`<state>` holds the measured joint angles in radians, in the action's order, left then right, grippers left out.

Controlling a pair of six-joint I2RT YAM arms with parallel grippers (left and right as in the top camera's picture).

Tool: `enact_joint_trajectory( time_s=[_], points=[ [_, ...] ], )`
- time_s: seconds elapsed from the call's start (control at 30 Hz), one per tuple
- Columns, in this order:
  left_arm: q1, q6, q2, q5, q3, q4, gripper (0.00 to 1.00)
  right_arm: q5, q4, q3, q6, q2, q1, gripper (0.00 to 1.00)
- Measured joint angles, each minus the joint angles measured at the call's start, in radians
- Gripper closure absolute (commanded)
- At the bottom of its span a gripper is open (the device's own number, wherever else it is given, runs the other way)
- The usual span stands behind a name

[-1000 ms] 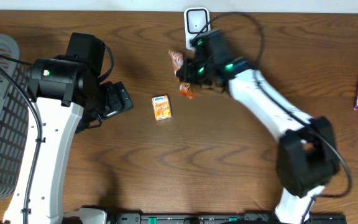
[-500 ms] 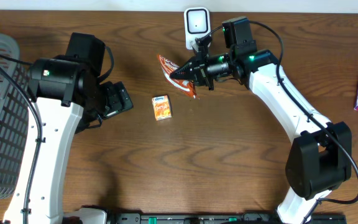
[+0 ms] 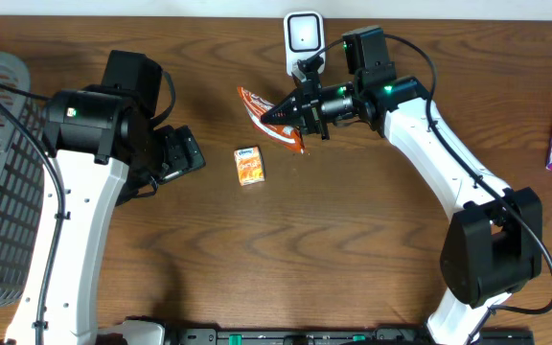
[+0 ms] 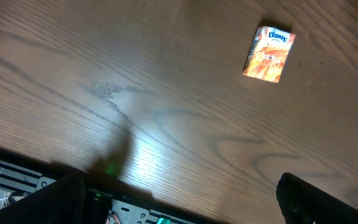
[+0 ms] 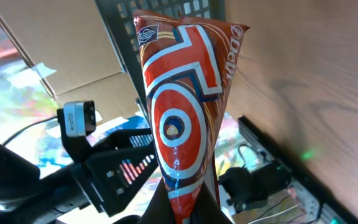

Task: Scan the item barcode
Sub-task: 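Hold the red-orange bar over the white scanner, then carry the red-orange bar to the right edge and release it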

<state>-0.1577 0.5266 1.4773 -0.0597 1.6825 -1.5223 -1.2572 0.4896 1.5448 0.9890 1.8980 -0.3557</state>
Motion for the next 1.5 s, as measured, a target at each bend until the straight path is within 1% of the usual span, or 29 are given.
enact_joint_trajectory(
  time_s=[0.1,0.17,0.27,0.47,0.6,0.7,0.83,0.9,0.97,1.07,1.23,1.3,1.37,1.5],
  points=[
    [0.0,0.0,0.0,0.0,0.0,0.0,0.02,0.042,0.0,0.0,-0.071,0.0,-0.001,0.99],
    [0.0,0.0,0.0,0.0,0.0,0.0,0.02,0.118,0.0,0.0,-0.119,0.0,-0.002,0.99],
    [0.0,0.0,0.0,0.0,0.0,0.0,0.02,0.322,-0.024,0.0,-0.142,0.0,-0.004,0.99],
    [0.0,0.0,0.0,0.0,0.0,0.0,0.02,0.839,-0.209,-0.001,-0.127,0.0,-0.014,0.99],
    [0.0,0.0,0.0,0.0,0.0,0.0,0.02,1.106,-0.297,-0.001,-0.125,0.001,-0.02,0.99],
    [0.0,0.0,0.0,0.0,0.0,0.0,0.02,1.238,-0.366,-0.001,-0.159,0.002,-0.023,0.99],
    [0.0,0.0,0.0,0.0,0.0,0.0,0.02,1.333,-0.443,0.0,-0.194,0.019,-0.023,0.99],
    [0.0,0.0,0.0,0.0,0.0,0.0,0.02,1.358,-0.449,0.019,-0.203,0.05,-0.023,0.99],
    [0.0,0.0,0.0,0.0,0.0,0.0,0.02,1.365,-0.429,0.081,-0.211,0.109,-0.021,0.99],
    [0.0,0.0,0.0,0.0,0.0,0.0,0.02,1.363,-0.331,0.232,-0.222,0.226,-0.019,0.99],
    [0.0,0.0,0.0,0.0,0.0,0.0,0.02,1.358,-0.101,0.559,-0.26,0.442,-0.017,0.99],
    [0.0,0.0,0.0,0.0,0.0,0.0,0.02,1.356,-0.036,0.647,-0.267,0.503,-0.016,0.99],
    [0.0,0.0,0.0,0.0,0.0,0.0,0.02,1.355,-0.005,0.693,-0.272,0.543,-0.015,0.99],
    [0.0,0.0,0.0,0.0,0.0,0.0,0.02,1.347,0.031,0.701,-0.286,0.57,-0.005,0.99]
  ],
)
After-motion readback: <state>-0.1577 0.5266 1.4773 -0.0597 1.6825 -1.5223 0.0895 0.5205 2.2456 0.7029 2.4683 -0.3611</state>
